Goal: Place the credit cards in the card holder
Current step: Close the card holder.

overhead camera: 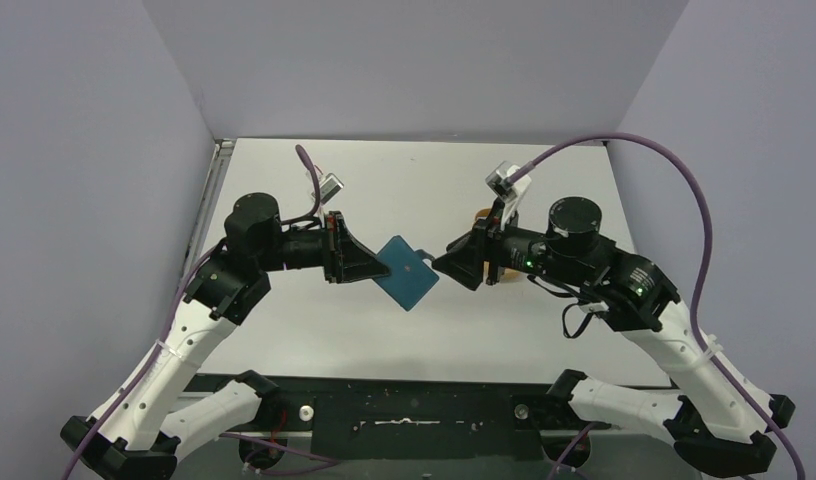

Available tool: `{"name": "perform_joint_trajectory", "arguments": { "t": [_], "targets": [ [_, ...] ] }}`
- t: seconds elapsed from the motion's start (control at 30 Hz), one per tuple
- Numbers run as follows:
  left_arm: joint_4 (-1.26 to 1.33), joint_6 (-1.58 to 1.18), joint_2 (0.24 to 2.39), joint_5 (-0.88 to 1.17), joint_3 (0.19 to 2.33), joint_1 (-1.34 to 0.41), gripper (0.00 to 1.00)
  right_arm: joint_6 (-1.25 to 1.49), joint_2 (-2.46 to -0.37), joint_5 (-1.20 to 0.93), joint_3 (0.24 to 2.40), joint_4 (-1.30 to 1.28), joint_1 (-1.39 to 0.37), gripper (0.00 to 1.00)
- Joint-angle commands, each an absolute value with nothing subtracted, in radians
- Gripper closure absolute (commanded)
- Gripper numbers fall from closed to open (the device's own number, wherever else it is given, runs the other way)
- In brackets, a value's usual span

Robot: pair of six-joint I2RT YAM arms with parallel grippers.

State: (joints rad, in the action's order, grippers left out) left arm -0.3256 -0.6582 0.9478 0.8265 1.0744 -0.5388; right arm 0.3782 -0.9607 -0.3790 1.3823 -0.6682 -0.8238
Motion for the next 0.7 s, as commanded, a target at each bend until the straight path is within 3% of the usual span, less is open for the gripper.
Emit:
{"name": "perform_joint_trajectory", "arguments": {
  "t": [0.0,0.57,0.67],
  "targets": [
    [-0.288,-0.647,0.94,0.843,1.132,-0.537,1.0,0.398,-0.994,-0.413,1.409,-0.618,-0.82,0.54],
    [-0.295,-0.639,0.938,0.85,1.131,-0.536,1.0,0.402,-1.006,-0.399,1.416,-0.619,-0.819,1.0],
    [-0.3,-0.639,0.939,0.85,1.132,-0.535,1.0,0.397,-1.012,-0.409,1.426,-0.62,-0.82,1.0]
  ]
}}
